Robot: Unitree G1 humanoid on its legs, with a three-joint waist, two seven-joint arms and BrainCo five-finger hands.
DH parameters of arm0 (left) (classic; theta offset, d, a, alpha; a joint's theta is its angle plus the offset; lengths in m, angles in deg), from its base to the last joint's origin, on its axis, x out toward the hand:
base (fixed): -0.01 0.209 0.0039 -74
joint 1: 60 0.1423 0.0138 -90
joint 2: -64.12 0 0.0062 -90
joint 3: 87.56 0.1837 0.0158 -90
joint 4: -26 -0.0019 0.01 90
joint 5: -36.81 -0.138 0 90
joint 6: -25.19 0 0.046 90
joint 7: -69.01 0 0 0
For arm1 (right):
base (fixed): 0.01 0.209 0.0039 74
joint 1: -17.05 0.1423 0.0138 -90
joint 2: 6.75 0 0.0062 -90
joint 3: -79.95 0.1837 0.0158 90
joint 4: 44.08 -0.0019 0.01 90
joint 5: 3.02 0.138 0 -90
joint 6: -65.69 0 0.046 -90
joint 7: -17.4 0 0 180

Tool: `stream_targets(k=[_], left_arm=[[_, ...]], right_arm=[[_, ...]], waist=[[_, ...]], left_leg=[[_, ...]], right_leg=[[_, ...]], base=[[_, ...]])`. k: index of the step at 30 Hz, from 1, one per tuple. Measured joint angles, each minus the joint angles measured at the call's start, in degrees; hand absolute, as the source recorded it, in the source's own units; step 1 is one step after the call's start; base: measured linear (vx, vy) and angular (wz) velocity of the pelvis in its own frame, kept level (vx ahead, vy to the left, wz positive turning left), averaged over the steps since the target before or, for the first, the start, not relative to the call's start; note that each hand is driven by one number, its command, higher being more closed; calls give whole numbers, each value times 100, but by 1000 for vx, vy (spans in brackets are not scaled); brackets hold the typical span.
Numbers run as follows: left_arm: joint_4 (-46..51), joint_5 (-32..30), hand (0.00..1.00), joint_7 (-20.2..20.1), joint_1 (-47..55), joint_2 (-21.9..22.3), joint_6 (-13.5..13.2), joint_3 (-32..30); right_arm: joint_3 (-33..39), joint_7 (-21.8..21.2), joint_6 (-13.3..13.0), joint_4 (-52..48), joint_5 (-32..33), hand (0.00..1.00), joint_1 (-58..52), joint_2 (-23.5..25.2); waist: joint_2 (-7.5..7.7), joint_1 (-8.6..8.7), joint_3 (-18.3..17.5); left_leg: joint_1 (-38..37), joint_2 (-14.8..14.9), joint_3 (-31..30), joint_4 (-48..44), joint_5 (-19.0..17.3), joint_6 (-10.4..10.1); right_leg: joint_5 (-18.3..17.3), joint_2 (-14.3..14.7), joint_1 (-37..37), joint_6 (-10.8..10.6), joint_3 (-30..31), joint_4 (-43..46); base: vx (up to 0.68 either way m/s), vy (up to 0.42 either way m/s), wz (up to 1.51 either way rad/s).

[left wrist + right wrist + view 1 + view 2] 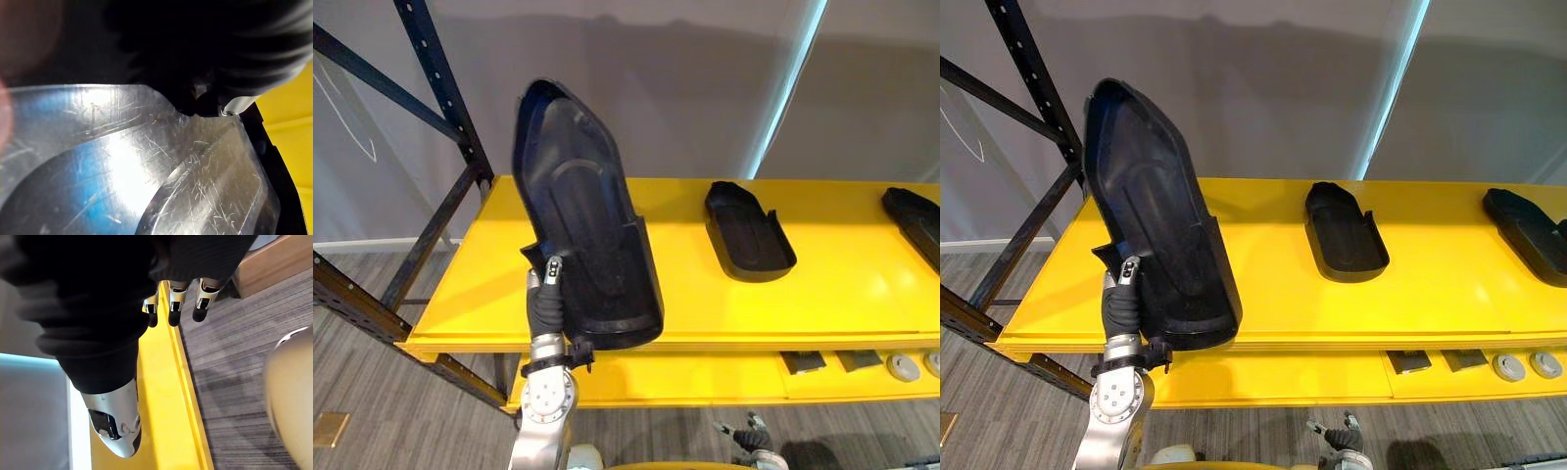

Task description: Walk over and take plastic housings, then place them on the shelf

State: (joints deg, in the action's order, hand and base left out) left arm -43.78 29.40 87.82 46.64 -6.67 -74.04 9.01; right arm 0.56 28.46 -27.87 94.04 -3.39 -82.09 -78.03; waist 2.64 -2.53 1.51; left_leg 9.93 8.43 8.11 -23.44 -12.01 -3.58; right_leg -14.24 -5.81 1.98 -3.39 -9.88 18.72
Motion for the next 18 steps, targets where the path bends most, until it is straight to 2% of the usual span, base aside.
stream_targets(k=[5,12,18], left_arm=[[-2,0,100,-6,89,-8,6,-64],[-14,-67,100,-127,72,-41,79,-87],[-634,-446,100,-112,-569,-546,341,-552]], right_arm=[[7,1,-6,2,1,0,-43,33],[-80,-7,-17,59,-19,0,-144,-8],[-229,-127,-20,66,-82,0,-309,-84]], waist=[[107,-4,-47],[5,2,-124],[9,15,-221]], left_leg=[[-121,50,90,174,111,41],[-288,98,317,605,347,3],[-481,137,480,1121,569,-111]], right_leg=[[252,70,-273,-12,39,-449],[596,167,-375,33,193,-951],[811,298,-379,110,373,-1299]], base=[[45,4,-2],[-50,1,-14],[-75,-33,-16]])
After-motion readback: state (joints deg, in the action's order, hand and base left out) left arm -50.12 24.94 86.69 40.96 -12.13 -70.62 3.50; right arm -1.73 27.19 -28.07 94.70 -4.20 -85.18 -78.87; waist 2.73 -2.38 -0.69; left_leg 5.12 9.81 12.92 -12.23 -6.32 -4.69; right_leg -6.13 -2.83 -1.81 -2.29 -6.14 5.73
